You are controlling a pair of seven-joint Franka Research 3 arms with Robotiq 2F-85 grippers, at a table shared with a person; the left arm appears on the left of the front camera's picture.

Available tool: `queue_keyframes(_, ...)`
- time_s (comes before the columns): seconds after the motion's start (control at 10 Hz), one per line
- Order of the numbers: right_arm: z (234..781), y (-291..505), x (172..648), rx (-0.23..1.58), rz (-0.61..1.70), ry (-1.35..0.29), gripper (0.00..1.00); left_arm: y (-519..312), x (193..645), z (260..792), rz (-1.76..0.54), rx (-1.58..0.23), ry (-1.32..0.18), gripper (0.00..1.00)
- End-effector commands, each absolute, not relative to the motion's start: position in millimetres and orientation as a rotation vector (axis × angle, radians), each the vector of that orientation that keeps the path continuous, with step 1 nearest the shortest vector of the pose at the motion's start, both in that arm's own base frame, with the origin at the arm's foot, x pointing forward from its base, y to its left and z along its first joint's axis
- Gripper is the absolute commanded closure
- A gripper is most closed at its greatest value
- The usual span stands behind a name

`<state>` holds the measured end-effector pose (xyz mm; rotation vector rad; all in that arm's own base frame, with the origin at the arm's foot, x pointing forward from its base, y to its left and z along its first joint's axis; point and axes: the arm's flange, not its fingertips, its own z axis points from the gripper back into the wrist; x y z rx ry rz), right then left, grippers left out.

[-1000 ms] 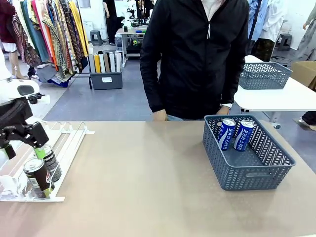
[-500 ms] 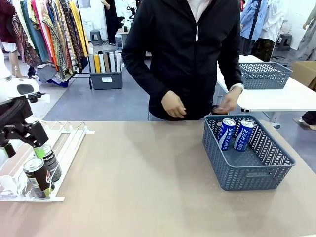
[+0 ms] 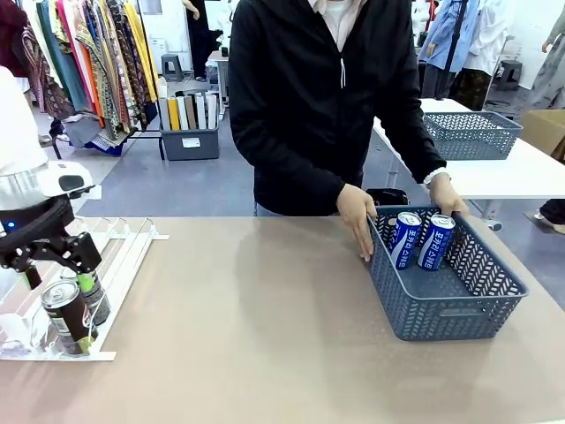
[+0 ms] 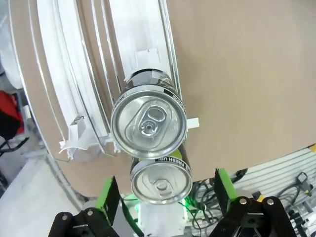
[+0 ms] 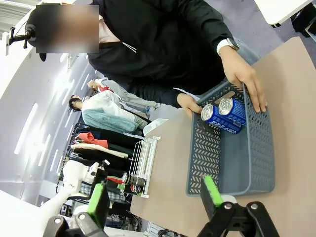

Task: Retrieve and store the cans from the dispenser.
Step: Pick up one can from the Automatic Can Dispenser and place it in the middle of the table.

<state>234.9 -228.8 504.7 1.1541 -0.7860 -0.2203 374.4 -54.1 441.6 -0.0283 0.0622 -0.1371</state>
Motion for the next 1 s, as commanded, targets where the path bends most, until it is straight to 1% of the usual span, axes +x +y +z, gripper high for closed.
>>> queue_keyframes(0.0, 506.9, -228.9, 237.6, 1.164, -0.202, -0.818, 0.0, -55.0, 381.2, 434.4, -0.106, -0.016, 0.079, 0.0)
queue_keyframes(0.3, 506.9, -228.9, 237.6, 1.164, -0.202, -0.818, 0.0, -52.2, 386.3, 409.0, -0.098, -0.037, 0.135, 0.0)
queue_keyframes(0.8, 506.9, -228.9, 237.6, 1.164, -0.202, -0.818, 0.0, -47.8, 387.3, 402.1, -0.09, -0.062, 0.135, 0.0)
queue_keyframes(0.9, 506.9, -228.9, 237.6, 1.164, -0.202, -0.818, 0.0, -48.1, 386.8, 401.4, -0.094, -0.052, 0.142, 0.45)
